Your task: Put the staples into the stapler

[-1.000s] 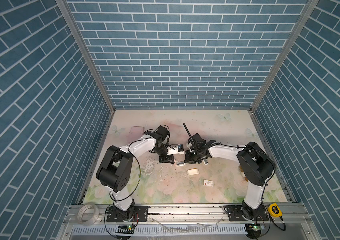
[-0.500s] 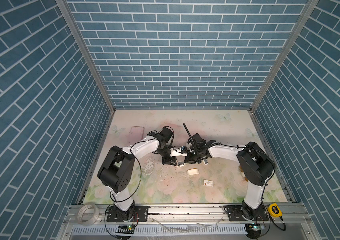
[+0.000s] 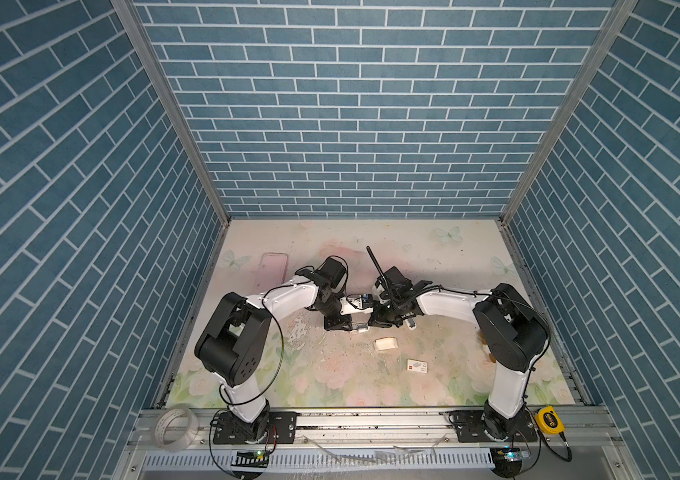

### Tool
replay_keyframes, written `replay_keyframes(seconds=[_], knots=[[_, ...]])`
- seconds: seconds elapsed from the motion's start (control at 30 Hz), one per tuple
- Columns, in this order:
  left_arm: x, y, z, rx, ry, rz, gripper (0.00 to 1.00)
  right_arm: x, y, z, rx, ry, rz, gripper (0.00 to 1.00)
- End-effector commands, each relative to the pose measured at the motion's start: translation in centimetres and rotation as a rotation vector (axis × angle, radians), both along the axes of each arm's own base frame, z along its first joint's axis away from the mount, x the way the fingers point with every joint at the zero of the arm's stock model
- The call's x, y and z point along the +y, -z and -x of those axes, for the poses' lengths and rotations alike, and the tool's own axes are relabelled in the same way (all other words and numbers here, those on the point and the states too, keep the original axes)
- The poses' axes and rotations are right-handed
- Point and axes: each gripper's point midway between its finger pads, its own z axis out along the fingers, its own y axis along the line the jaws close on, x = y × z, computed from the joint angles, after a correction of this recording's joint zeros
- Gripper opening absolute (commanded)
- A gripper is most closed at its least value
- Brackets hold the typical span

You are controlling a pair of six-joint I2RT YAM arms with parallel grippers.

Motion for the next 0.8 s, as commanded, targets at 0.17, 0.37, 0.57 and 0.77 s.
replay_keyframes(seconds=[0.17, 0.37, 0.57, 0.77], knots=[[0.4, -1.2, 0.2, -0.055, -0.003, 0.014, 0.39, -1.3, 2.3, 1.0, 0.045, -0.007, 0.068, 0.06], [1.0, -1.2, 0.2, -0.034, -0.012, 0.016, 0.4, -1.4, 2.3, 1.0, 0.045, -0.007, 0.069, 0.06], [1.6, -1.1, 0.4, -0.008, -0.021, 0.028, 0.43, -1.3, 2.4, 1.0, 0.049, -0.007, 0.07, 0.06], [2.0, -0.7, 0.8, 0.008, -0.009, 0.019, 0.38, -1.2, 2.4, 0.9, 0.052, -0.008, 0.07, 0.06]])
